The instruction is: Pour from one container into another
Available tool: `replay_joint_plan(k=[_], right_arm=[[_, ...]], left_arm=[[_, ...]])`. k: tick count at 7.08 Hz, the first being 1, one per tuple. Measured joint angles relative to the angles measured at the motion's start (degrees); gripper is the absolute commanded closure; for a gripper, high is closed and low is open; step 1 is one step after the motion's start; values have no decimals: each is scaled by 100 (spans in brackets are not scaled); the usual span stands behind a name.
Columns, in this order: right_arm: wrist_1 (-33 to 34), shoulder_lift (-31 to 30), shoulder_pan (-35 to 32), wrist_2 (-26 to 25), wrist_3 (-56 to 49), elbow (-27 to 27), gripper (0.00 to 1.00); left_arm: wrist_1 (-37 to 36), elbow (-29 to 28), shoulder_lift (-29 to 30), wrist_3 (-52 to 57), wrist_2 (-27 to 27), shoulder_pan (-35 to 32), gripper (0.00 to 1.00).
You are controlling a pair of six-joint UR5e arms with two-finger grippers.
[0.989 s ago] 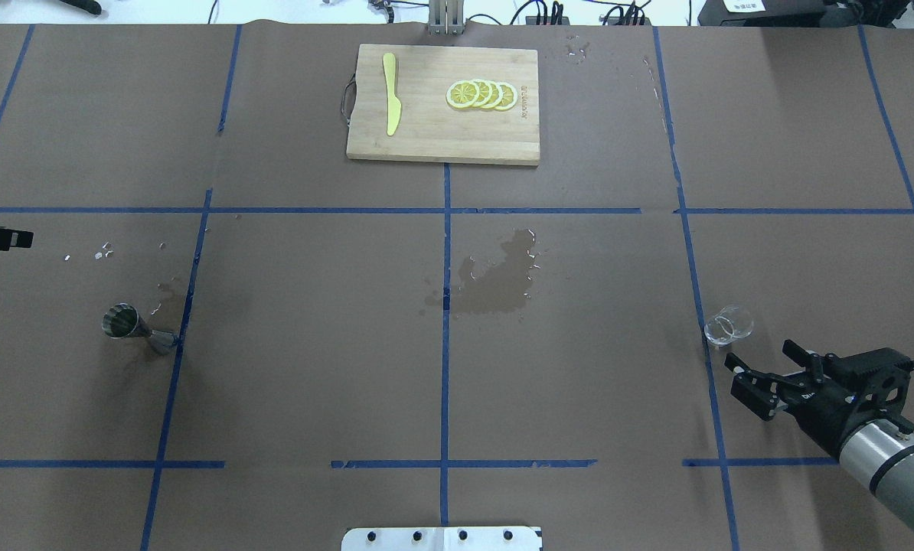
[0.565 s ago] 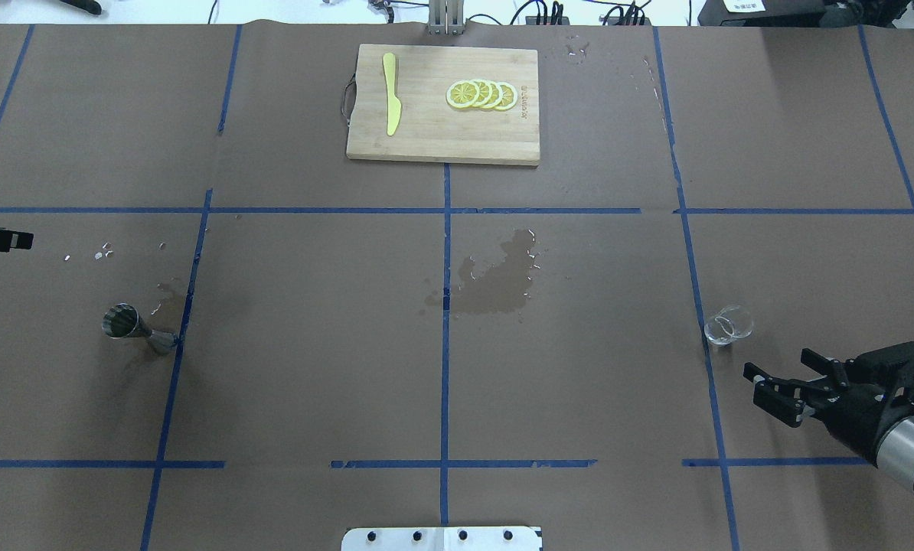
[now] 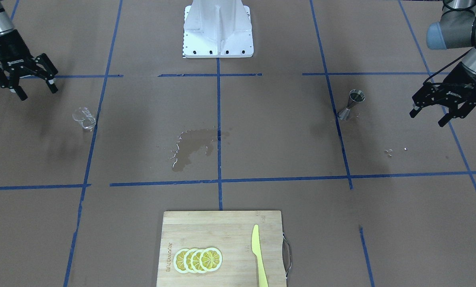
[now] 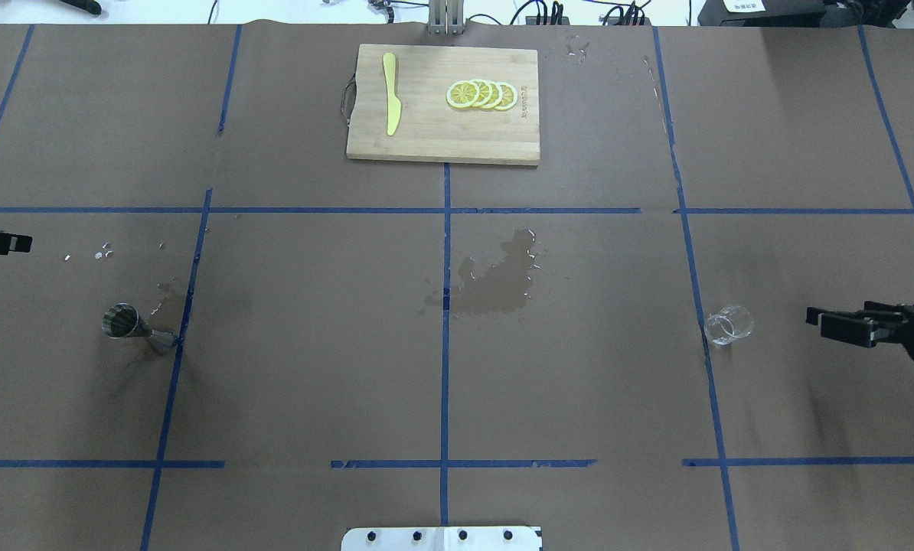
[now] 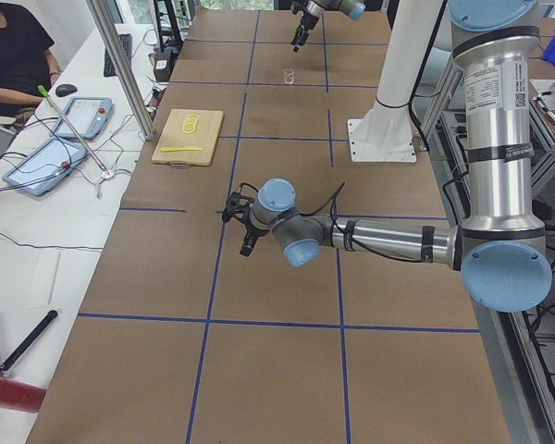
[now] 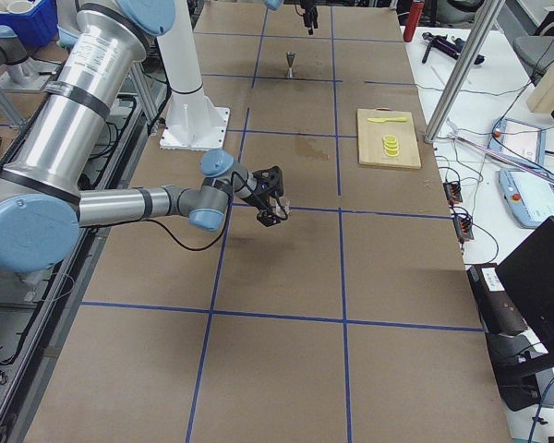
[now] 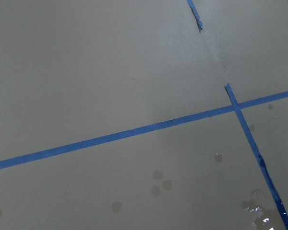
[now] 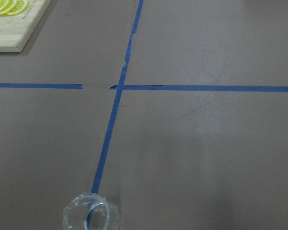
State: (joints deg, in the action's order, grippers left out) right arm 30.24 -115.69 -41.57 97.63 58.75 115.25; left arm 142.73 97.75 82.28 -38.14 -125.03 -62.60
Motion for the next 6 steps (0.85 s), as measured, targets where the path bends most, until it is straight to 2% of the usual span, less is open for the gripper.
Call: replay_joint_plan(k=[1,3,4,6], right_arm=[[591,257,-815,808,-795,-56,0],[1847,766,-2041,1930,-2397,-280,0],[2329,936,-2547,2359,-3144,-521,0],[3120,1382,-3592,3373,-4331,-1292,0]], left_arm=[[-11,-32,-8,46,7,24,0],[-188,-161,-10,502,18,-42,0],[-588,-201,5,977,18,-227,0],[-1876,-167,210,2146,4,-961,0]])
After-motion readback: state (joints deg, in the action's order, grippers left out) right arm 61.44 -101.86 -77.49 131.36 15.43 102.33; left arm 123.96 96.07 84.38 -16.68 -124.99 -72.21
